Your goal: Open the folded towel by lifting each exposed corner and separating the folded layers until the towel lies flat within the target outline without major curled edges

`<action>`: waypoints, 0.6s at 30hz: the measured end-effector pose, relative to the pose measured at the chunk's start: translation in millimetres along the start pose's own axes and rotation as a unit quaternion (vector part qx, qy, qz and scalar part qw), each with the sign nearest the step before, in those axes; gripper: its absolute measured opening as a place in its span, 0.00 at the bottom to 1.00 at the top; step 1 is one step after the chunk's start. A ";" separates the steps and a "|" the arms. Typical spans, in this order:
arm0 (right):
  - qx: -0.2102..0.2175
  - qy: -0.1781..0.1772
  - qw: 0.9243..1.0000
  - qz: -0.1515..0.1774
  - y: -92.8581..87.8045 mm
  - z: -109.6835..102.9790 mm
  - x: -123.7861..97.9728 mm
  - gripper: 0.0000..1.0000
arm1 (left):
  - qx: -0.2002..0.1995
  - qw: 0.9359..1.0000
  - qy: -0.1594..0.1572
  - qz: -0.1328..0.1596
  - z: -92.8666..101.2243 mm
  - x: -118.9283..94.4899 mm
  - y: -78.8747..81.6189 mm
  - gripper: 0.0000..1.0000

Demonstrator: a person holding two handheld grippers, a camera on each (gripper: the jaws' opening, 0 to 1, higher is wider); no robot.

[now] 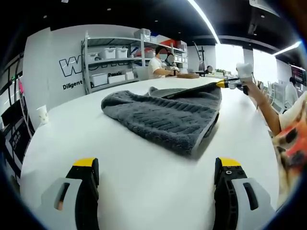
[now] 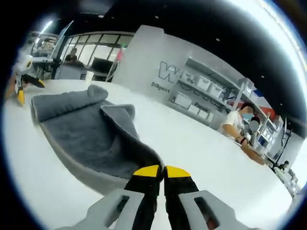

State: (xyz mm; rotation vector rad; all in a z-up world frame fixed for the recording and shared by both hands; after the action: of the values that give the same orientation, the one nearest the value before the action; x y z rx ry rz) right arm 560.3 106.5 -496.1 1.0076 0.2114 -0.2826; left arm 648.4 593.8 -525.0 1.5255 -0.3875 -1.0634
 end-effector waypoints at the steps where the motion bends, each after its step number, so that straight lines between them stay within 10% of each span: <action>1: 0.003 0.002 1.000 -0.007 -4.6 -0.4 1.1 0.00 | 0.000 1.000 0.000 -0.001 0.3 0.3 -0.2 1.00; 18: -0.016 0.032 0.997 -0.061 -42.3 -2.1 -1.8 0.00 | 0.004 1.000 -0.002 -0.005 0.9 0.7 -0.9 1.00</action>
State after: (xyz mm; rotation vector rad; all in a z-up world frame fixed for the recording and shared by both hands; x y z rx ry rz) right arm 544.6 87.2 -530.4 0.9736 0.3356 -0.3581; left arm 647.8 593.0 -526.0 1.5353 -0.3866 -1.0740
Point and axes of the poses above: the point that each gripper's makers call its tool centre point, and the gripper's own axes: x roughly forward along the fingers, z roughly to its right, y roughly out of its top, the point moved 6 cm from there along -x, roughly backward along the fingers, and after that the axes turned 9 degrees about -x, right-handed, at the moved point
